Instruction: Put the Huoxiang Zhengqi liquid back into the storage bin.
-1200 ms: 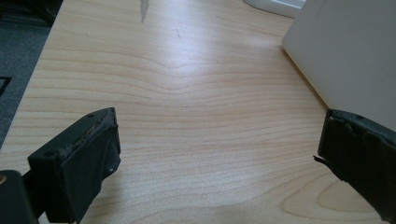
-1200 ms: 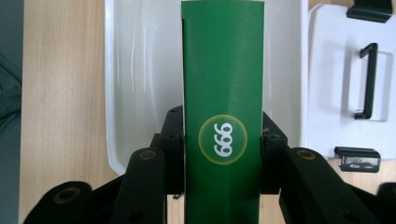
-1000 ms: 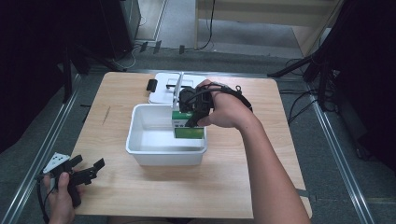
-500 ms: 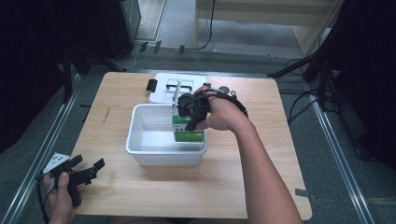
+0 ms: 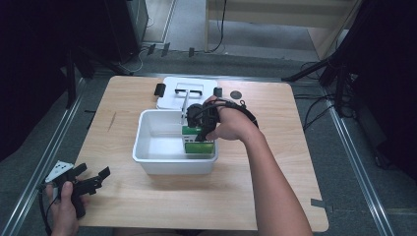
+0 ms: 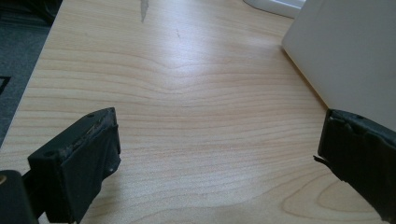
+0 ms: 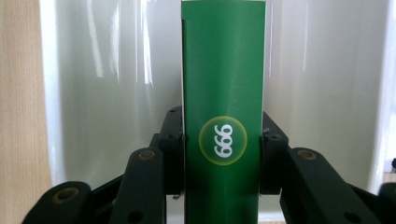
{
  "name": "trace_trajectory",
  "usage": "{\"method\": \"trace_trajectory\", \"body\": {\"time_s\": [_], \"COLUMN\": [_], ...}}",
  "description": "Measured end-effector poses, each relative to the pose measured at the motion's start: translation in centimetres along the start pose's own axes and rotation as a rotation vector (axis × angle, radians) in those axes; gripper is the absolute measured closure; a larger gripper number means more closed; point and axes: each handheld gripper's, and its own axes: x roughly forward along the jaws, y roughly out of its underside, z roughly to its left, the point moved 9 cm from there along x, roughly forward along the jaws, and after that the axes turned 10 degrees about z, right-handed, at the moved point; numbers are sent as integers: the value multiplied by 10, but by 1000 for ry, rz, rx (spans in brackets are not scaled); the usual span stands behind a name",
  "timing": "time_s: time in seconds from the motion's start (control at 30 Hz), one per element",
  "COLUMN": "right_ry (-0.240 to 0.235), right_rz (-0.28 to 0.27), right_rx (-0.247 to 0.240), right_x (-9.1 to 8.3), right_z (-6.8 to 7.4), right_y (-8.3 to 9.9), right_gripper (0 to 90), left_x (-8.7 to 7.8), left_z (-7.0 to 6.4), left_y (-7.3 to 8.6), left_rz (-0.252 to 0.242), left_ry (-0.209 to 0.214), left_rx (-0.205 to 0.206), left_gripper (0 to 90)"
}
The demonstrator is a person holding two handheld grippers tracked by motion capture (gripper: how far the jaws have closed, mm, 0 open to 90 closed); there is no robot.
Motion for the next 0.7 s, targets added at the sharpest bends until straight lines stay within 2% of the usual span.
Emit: {"method": "trace_trajectory", "body": {"time_s": [0.37,0.53,0.7], "right_ry": [-20,-23,-39], "right_rz": [12,5,-36], "right_rx": [5,6,85], "right_x": [15,15,7], "right_z": [1,0,2], "right_y": [0,0,-1], "right_gripper": [630,621,508], "left_x": [0,0,0], "left_z": [0,0,0], "left_y": [0,0,0], "left_rz": [0,-2,-2], "left_ry": [1,0,0], "left_rx": [1,-2,-2], "left_gripper": [0,0,0]}}
